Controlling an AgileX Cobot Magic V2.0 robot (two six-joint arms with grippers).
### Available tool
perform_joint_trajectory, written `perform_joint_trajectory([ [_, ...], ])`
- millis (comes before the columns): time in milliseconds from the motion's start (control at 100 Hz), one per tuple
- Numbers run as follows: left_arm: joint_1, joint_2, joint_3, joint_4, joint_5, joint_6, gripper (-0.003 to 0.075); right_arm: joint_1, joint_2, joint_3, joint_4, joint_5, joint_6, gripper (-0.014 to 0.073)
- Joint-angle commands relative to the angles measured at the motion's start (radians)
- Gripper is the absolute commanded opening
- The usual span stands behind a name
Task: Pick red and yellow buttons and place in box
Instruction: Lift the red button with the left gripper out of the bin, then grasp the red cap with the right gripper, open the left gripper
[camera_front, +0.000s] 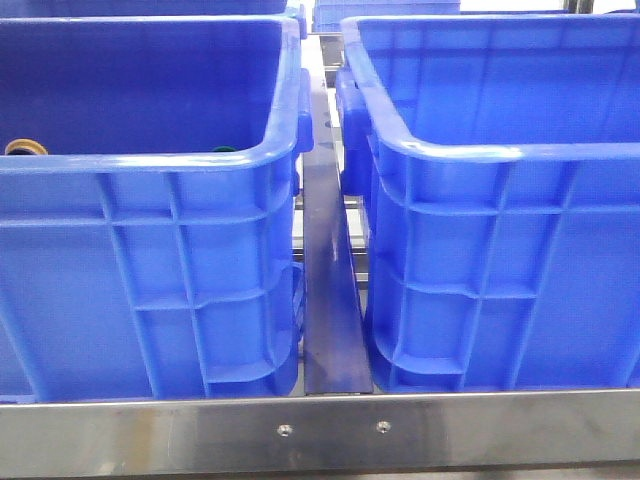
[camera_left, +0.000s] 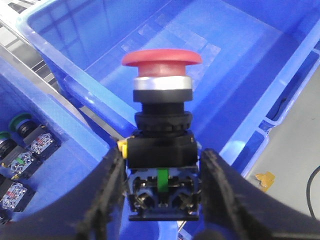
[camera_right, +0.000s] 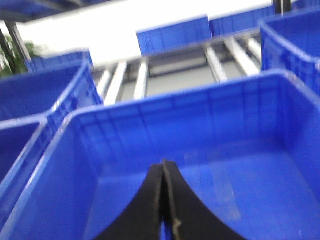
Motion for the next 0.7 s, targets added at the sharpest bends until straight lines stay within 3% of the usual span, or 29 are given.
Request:
perform_joint_trajectory([
  [0,-0.006,-0.027,-0.03,0.025,-0.054,-0.003,-0.0019,0.003,0.111,-0.127,0.026,0.053,0.002,-0.0097],
  [130,-0.006,-0.027,-0.03,0.025,-0.052,-0.003,-0.0019,0.003,0.234,-0.217,0.076,0.141,0.001,-0.0097],
  [360,-0.006,-0.027,-0.03,0.025,-0.052,-0.003,-0.0019,0.003,0.357,-0.236,0.11,0.151,0.001,-0.0073],
  [440,-0.006,-0.027,-0.03,0.025,-0.052,-0.003,-0.0019,0.003,0.382,-0.236,0.164,0.151,0.001,0.0021],
  [610,-0.006,-0.027,-0.03,0.025,-0.052,-0.003,-0.0019,0.003,0.402,-0.236,0.278,0.146,-0.003,0.0399],
  [690,-0.006,-0.027,-0.03,0.025,-0.052,-0.003,-0.0019,0.004,0.402,-0.236,0.334,0.139,-0.037,0.0516],
])
